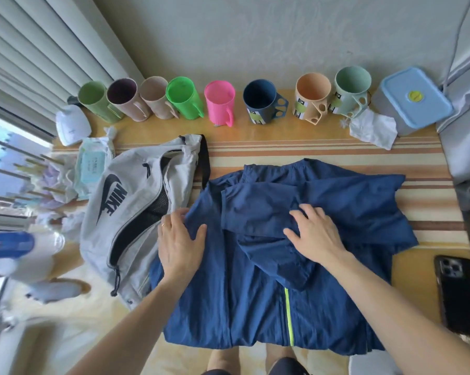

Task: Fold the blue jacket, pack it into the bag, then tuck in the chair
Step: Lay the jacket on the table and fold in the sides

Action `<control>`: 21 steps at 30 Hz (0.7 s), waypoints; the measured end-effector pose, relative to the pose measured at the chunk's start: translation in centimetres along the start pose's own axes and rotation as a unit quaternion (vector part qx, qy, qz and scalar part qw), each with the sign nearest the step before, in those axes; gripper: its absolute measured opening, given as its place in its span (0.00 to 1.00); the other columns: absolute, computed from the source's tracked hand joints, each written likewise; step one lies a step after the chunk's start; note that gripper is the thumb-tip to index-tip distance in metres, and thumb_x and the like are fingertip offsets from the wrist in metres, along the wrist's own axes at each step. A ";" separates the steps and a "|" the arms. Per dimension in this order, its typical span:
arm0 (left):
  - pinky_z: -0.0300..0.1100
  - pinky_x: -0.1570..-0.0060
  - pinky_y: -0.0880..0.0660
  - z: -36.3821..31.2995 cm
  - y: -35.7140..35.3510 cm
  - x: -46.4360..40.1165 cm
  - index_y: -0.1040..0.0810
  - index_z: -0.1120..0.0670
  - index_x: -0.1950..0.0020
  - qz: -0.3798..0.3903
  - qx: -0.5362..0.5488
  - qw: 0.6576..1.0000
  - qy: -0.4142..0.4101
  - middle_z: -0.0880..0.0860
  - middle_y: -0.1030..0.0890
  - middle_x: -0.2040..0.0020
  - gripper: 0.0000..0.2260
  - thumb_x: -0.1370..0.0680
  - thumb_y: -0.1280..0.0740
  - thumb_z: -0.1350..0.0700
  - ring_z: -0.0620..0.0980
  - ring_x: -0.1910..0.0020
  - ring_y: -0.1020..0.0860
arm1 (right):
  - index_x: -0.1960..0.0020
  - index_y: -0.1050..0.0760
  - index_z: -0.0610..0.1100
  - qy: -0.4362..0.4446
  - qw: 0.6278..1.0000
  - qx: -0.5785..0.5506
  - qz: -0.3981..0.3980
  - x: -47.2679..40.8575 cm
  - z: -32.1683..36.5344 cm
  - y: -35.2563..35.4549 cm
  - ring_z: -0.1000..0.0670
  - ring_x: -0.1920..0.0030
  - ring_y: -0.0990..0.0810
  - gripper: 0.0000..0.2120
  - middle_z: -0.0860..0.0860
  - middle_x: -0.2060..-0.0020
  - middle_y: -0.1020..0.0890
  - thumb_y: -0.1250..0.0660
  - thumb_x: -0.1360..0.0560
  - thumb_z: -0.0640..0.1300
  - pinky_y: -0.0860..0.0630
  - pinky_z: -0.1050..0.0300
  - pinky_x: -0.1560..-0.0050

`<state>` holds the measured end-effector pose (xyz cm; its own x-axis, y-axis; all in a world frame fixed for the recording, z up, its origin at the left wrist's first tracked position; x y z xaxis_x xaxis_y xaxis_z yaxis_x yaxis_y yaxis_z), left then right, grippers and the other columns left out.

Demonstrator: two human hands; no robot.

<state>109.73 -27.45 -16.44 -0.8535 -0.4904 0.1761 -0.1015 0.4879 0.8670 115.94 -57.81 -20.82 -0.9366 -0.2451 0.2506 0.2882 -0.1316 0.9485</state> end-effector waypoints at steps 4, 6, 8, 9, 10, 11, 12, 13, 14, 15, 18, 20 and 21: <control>0.53 0.45 0.27 5.4 2.9 1.7 0.27 0.49 0.39 0.004 -0.078 0.996 0.031 0.50 0.23 0.44 0.20 0.27 0.27 0.44 0.55 0.42 0.26 | 0.47 0.21 0.42 -0.012 0.980 -0.165 -0.115 3.7 6.2 -0.1 0.45 0.52 0.22 0.10 0.47 0.51 0.20 0.30 0.25 0.46 0.22 0.51 0.51; 0.48 0.53 0.26 7.2 3.1 2.3 0.24 0.47 0.45 0.045 -0.069 0.995 0.060 0.45 0.21 0.49 0.14 0.26 0.29 0.42 0.52 0.46 0.22 | 0.49 0.21 0.45 -0.043 0.950 -0.308 -0.011 6.3 10.9 -2.2 0.51 0.56 0.21 0.09 0.53 0.56 0.19 0.30 0.25 0.50 0.21 0.53 0.52; 0.45 0.57 0.28 8.0 3.1 2.4 0.21 0.47 0.50 0.063 -0.044 0.995 0.067 0.44 0.20 0.55 0.08 0.24 0.29 0.45 0.51 0.51 0.20 | 0.42 0.22 0.47 -0.134 0.880 -0.430 0.148 8.5 14.7 -5.2 0.53 0.53 0.18 0.16 0.53 0.51 0.16 0.29 0.26 0.54 0.20 0.54 0.46; 0.44 0.57 0.28 8.2 3.3 2.3 0.20 0.47 0.51 0.063 -0.020 0.995 0.079 0.45 0.19 0.56 0.06 0.23 0.29 0.47 0.52 0.52 0.19 | 0.38 0.24 0.47 -0.182 0.840 -0.471 0.197 9.4 16.0 -6.4 0.53 0.50 0.17 0.21 0.52 0.48 0.16 0.28 0.27 0.54 0.21 0.56 0.44; 0.44 0.56 0.28 8.4 3.5 2.1 0.19 0.48 0.52 0.061 0.009 0.994 0.096 0.45 0.19 0.57 0.05 0.23 0.29 0.48 0.52 0.53 0.19 | 0.35 0.26 0.46 -0.227 0.798 -0.509 0.229 10.1 17.1 -7.5 0.53 0.48 0.17 0.24 0.52 0.47 0.16 0.26 0.27 0.54 0.22 0.57 0.43; 0.44 0.55 0.27 8.5 3.7 1.9 0.18 0.50 0.52 0.057 0.035 0.991 0.114 0.46 0.18 0.57 0.05 0.23 0.29 0.49 0.52 0.53 0.19 | 0.34 0.28 0.46 -0.265 0.756 -0.545 0.245 10.7 18.0 -8.1 0.53 0.47 0.18 0.26 0.53 0.48 0.16 0.25 0.28 0.52 0.23 0.58 0.42; 0.44 0.54 0.27 8.6 3.9 1.6 0.18 0.51 0.52 0.055 0.054 0.989 0.129 0.47 0.18 0.57 0.07 0.23 0.29 0.49 0.52 0.53 0.19 | 0.33 0.29 0.46 -0.294 0.726 -0.569 0.252 11.2 18.6 -8.6 0.53 0.46 0.18 0.27 0.53 0.50 0.16 0.24 0.29 0.50 0.24 0.58 0.42; 0.45 0.53 0.26 8.8 4.1 1.3 0.16 0.52 0.52 0.056 0.070 0.986 0.140 0.48 0.17 0.56 0.08 0.23 0.29 0.48 0.52 0.53 0.19 | 0.34 0.29 0.45 -0.309 0.714 -0.576 0.251 11.5 19.0 -9.0 0.53 0.47 0.17 0.28 0.53 0.52 0.16 0.23 0.29 0.49 0.23 0.58 0.42; 0.45 0.52 0.25 9.0 4.1 1.1 0.16 0.52 0.52 0.058 0.084 0.984 0.148 0.48 0.16 0.55 0.09 0.23 0.30 0.47 0.52 0.52 0.19 | 0.35 0.28 0.46 -0.310 0.718 -0.572 0.249 11.7 19.3 -9.3 0.52 0.49 0.17 0.27 0.52 0.53 0.16 0.23 0.30 0.48 0.23 0.59 0.44; 0.46 0.51 0.25 9.2 4.2 0.9 0.15 0.51 0.52 0.059 0.099 0.981 0.155 0.49 0.15 0.55 0.09 0.23 0.30 0.47 0.53 0.52 0.19 | 0.38 0.26 0.46 -0.306 0.726 -0.562 0.251 12.0 19.5 -9.4 0.53 0.51 0.17 0.24 0.52 0.54 0.16 0.22 0.30 0.47 0.22 0.61 0.46; 0.48 0.48 0.22 9.8 4.5 0.4 0.15 0.50 0.54 0.059 0.123 0.976 0.168 0.50 0.14 0.54 0.09 0.23 0.31 0.47 0.53 0.54 0.18 | 0.49 0.18 0.44 -0.262 0.738 -0.558 0.275 12.5 20.6 -9.0 0.55 0.54 0.16 0.14 0.53 0.57 0.14 0.21 0.32 0.47 0.19 0.62 0.51; 0.48 0.49 0.21 10.0 4.6 0.2 0.15 0.51 0.54 0.060 0.142 0.971 0.181 0.50 0.14 0.54 0.09 0.22 0.31 0.47 0.51 0.59 0.18 | 0.49 0.17 0.45 -0.235 0.735 -0.564 0.294 13.1 21.2 -8.3 0.54 0.51 0.15 0.17 0.54 0.54 0.13 0.21 0.35 0.50 0.18 0.55 0.45; 0.47 0.50 0.22 10.1 4.7 0.1 0.15 0.52 0.54 0.055 0.155 0.968 0.187 0.51 0.14 0.54 0.09 0.22 0.31 0.48 0.51 0.60 0.18 | 0.47 0.18 0.47 -0.219 0.730 -0.570 0.307 13.4 21.4 -7.8 0.55 0.50 0.14 0.19 0.54 0.52 0.12 0.21 0.36 0.51 0.18 0.54 0.44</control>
<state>104.00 -17.96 -17.06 -0.6283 -0.6227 0.4664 -0.2186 0.7166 0.6623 96.90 -39.47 -20.71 -0.4631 -0.2965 0.8352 0.4260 -0.9008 -0.0836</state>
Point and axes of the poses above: each hand's wrist, its own x-axis away from the middle knuckle, its own y-axis out of the back of the hand, z = x × y, the point moved 6 cm from there along -x, towards the middle knuckle
